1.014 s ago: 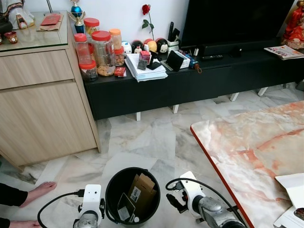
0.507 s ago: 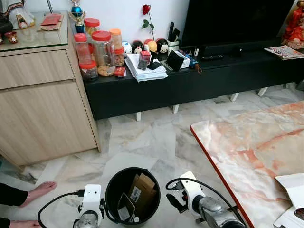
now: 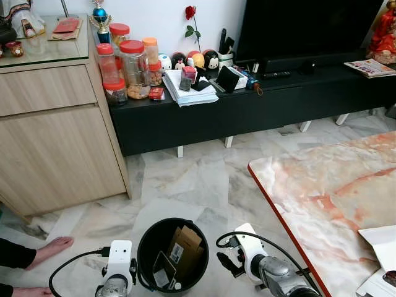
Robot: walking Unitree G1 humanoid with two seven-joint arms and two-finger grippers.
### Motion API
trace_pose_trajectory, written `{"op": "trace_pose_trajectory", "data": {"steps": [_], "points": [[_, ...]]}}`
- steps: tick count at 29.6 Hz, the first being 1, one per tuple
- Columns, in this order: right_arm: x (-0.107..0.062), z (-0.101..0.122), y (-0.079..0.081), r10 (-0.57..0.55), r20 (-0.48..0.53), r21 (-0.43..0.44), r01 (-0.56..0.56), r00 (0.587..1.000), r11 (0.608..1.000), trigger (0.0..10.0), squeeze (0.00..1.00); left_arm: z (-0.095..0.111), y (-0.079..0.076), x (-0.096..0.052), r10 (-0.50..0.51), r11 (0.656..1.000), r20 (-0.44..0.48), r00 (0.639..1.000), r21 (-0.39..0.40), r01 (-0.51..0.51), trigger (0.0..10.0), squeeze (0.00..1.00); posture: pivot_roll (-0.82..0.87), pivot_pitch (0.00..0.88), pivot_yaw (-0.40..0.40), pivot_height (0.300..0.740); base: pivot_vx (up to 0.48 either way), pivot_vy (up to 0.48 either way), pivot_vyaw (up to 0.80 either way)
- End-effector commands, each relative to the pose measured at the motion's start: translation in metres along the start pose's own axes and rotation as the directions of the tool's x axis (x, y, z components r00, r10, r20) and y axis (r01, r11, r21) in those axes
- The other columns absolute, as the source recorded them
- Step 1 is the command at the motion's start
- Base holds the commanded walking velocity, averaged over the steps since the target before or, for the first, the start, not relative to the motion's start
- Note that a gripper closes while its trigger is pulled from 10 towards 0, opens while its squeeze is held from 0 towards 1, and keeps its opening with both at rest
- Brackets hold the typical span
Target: Picking trash to rubbish bin
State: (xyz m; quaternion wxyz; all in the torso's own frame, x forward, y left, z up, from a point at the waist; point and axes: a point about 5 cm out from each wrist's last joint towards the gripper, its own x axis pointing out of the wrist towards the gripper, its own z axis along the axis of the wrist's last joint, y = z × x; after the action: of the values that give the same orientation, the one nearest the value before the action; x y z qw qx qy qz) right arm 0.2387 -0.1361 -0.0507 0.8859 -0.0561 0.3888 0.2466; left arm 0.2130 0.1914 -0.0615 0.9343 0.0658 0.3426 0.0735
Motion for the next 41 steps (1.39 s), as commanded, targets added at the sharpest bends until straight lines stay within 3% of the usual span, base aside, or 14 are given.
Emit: {"op": "trace_pose_trajectory", "data": {"steps": [1,33,41], "points": [[-0.0006,0.0018,-0.0031,-0.012,0.005,0.017,0.012,1.000,1.000,10.0,0.00,-0.0016,-0.0017,-0.0002,-0.004,1.000,-0.012,1.000,-0.009,0.004,10.0,0.00,-0.04,0.013,-0.072,0.740,0.000,0.000,0.00],[-0.0004,0.0026,-0.0031,-0.011,0.006,0.017,0.011,1.000,1.000,10.0,0.00,-0.0014,-0.0019,-0.0003,-0.005,1.000,-0.010,1.000,-0.016,0.005,10.0,0.00,-0.03,0.025,-0.078,0.740,0.000,0.000,0.00],[-0.0003,0.0029,-0.0029,-0.012,0.007,0.019,0.011,1.000,1.000,10.0,0.00,-0.0008,-0.0020,-0.0001,-0.006,1.000,-0.008,1.000,-0.013,0.006,10.0,0.00,-0.03,0.029,-0.076,0.740,-0.247,0.000,0.00]]}}
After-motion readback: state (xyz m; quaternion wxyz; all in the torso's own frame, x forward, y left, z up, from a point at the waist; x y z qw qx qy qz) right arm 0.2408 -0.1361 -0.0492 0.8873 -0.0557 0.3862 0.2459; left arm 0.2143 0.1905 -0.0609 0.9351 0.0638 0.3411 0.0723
